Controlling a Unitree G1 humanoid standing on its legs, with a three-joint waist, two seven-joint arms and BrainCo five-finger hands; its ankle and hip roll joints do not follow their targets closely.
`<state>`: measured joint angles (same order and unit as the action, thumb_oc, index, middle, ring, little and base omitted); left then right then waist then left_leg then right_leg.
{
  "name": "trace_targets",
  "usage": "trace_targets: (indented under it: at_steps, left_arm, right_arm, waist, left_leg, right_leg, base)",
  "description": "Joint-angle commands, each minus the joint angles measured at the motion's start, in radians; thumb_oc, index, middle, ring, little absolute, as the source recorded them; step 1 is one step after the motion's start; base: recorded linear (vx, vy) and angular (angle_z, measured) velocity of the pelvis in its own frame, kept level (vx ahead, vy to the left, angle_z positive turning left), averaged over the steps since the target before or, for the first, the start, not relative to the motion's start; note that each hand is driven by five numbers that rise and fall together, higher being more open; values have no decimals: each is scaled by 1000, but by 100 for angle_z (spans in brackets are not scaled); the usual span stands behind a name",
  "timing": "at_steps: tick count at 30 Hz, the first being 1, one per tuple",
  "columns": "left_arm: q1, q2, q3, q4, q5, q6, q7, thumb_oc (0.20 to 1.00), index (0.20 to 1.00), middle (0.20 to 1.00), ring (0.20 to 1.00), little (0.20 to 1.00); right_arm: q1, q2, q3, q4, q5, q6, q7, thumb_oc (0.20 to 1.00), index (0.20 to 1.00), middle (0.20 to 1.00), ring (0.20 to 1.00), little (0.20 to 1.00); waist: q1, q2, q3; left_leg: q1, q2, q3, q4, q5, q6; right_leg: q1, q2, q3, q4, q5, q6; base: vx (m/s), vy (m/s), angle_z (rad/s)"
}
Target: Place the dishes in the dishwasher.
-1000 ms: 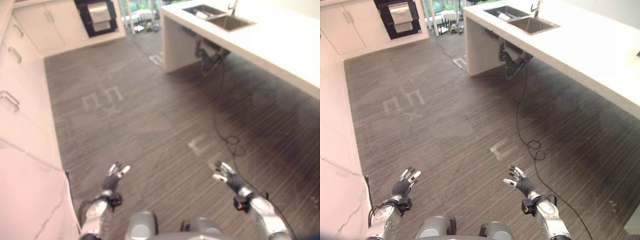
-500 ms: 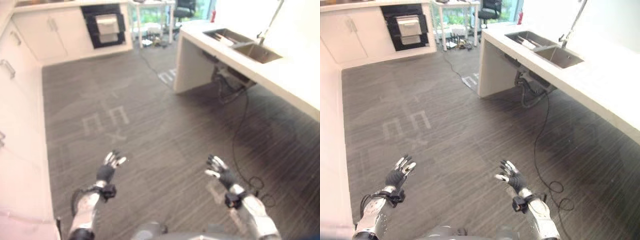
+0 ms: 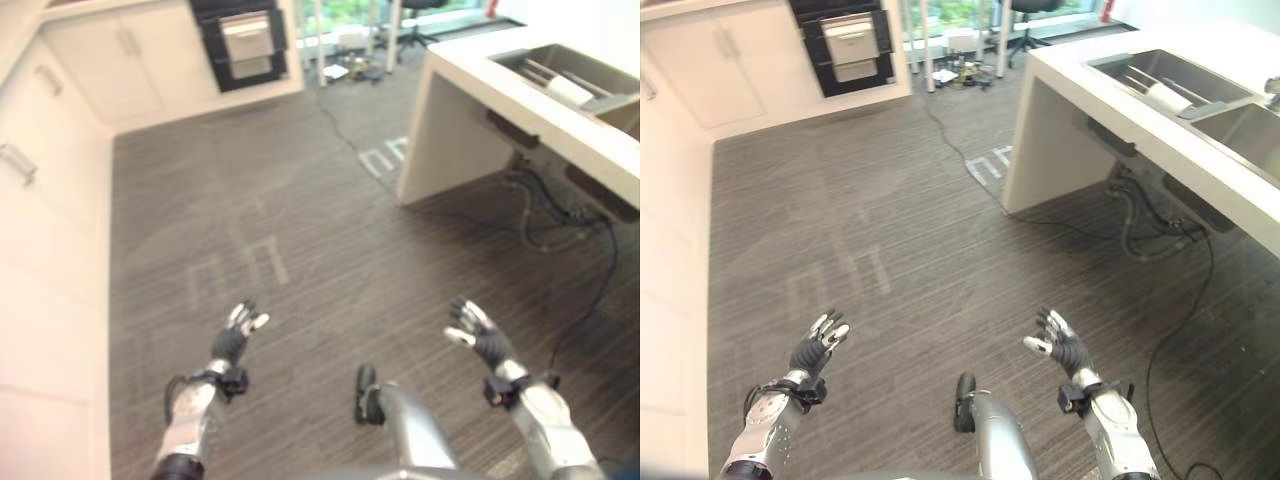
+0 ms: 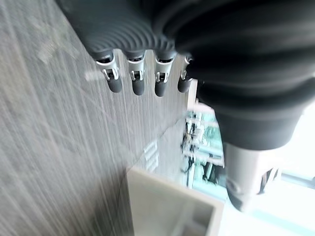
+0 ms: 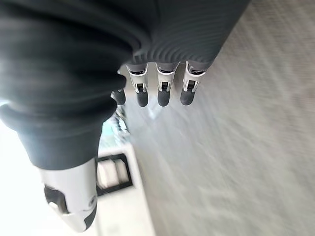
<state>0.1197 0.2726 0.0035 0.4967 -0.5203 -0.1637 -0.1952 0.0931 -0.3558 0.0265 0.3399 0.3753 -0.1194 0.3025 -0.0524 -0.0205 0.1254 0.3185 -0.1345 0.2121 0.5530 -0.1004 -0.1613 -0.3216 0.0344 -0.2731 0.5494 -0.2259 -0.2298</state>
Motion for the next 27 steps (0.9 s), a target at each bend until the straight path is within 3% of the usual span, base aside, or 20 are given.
trace_targets:
  at_steps: [1,2,4,5,6,8,11,13,14,18,21,22,23,25,27]
  left_arm:
    - [14,59,-12,-107,31,-62,21,1000,1000,1000,1000,1000]
    - [11,61,-16,-98,31,-69,18,1000,1000,1000,1000,1000]
    - [10,64,-15,-93,31,-71,18,1000,1000,1000,1000,1000]
    - [22,67,-11,-96,27,-79,27,1000,1000,1000,1000,1000]
    - [27,68,-9,-95,28,-87,26,1000,1000,1000,1000,1000]
    - [56,74,15,-130,15,-105,23,1000,1000,1000,1000,1000]
    - [73,85,57,-222,0,-127,33,1000,1000,1000,1000,1000]
    - [62,98,80,-265,6,-184,35,1000,1000,1000,1000,1000]
    - [36,124,93,-312,15,-204,57,1000,1000,1000,1000,1000]
    - [-17,166,113,-410,30,-232,43,1000,1000,1000,1000,1000]
    - [-36,183,144,-517,55,-276,21,1000,1000,1000,1000,1000]
    - [-40,187,151,-548,67,-289,18,1000,1000,1000,1000,1000]
    - [-48,190,166,-619,82,-312,4,1000,1000,1000,1000,1000]
    - [-58,187,182,-668,91,-342,6,1000,1000,1000,1000,1000]
    - [-74,195,191,-693,117,-371,49,1000,1000,1000,1000,1000]
  right_arm:
    - [42,-62,-33,-80,36,-43,53,1000,1000,1000,1000,1000]
    - [35,-68,-35,-82,40,-51,49,1000,1000,1000,1000,1000]
    - [23,-74,-31,-97,54,-51,49,1000,1000,1000,1000,1000]
    - [8,-77,-21,-124,48,-38,57,1000,1000,1000,1000,1000]
    - [2,-75,-16,-134,48,-40,59,1000,1000,1000,1000,1000]
    - [-8,-74,3,-199,31,-19,63,1000,1000,1000,1000,1000]
    - [-5,-84,8,-246,26,-29,71,1000,1000,1000,1000,1000]
    - [-13,-101,4,-274,52,-34,74,1000,1000,1000,1000,1000]
    - [-22,-107,-9,-303,69,-24,76,1000,1000,1000,1000,1000]
    - [12,-103,-47,-396,102,-14,60,1000,1000,1000,1000,1000]
    - [27,-84,-78,-458,114,-22,33,1000,1000,1000,1000,1000]
    - [30,-81,-86,-471,117,-22,24,1000,1000,1000,1000,1000]
    - [33,-75,-109,-506,148,-21,18,1000,1000,1000,1000,1000]
    - [26,-67,-114,-522,164,-30,26,1000,1000,1000,1000,1000]
    - [-9,-55,-88,-516,166,-34,39,1000,1000,1000,1000,1000]
  waist:
    - [-6,-63,-11]
    - [4,-66,5]
    - [18,-62,21]
    - [26,-49,29]
    - [31,-43,29]
    - [58,6,36]
    - [85,22,36]
    - [101,18,31]
    - [100,21,23]
    - [106,-1,-12]
    - [116,-25,-35]
    - [114,-32,-38]
    - [102,-43,-44]
    - [93,-31,-49]
    - [102,-23,-48]
  left_leg:
    - [-358,148,-102,181,213,76]
    - [-447,161,-97,213,182,93]
    - [-448,155,-80,83,156,112]
    - [-396,158,-49,-181,155,113]
    - [-392,160,-44,-253,166,108]
    - [-529,195,-157,-253,123,85]
    - [-601,188,-259,-253,141,63]
    - [-630,175,-290,-253,112,72]
    - [-620,190,-277,-253,101,75]
    - [-600,163,-273,-253,65,107]
    - [-587,111,-298,-253,40,146]
    - [-583,97,-302,-253,36,157]
    - [-554,63,-322,-253,14,184]
    - [-535,56,-341,-253,8,193]
    - [-514,57,-320,-253,-5,192]
  right_leg:
    - [148,-125,163,-249,193,254]
    - [176,-117,164,-249,186,249]
    - [207,-102,171,-249,165,256]
    - [234,-84,181,-249,143,270]
    - [237,-77,185,-249,139,276]
    - [270,-24,209,-249,113,281]
    - [324,6,251,-249,65,272]
    - [363,-5,273,-249,33,281]
    - [382,-25,257,-249,18,290]
    - [409,-74,225,-249,13,324]
    - [421,-104,214,-249,51,343]
    - [426,-105,220,-249,89,351]
    - [433,-95,239,-249,190,369]
    - [418,-77,235,-249,253,366]
    - [374,-96,175,-249,235,355]
  base:
    - [245,-250,-175]
    - [275,-214,-114]
    - [279,-35,-84]
    - [340,67,-96]
    - [400,164,-76]
    - [325,180,-72]
    - [301,168,-72]
    - [295,210,-83]
    - [283,231,-107]
    - [237,216,-48]
    - [225,223,-2]
    - [307,271,14]
    - [218,208,19]
    - [175,194,27]
    - [91,114,-16]
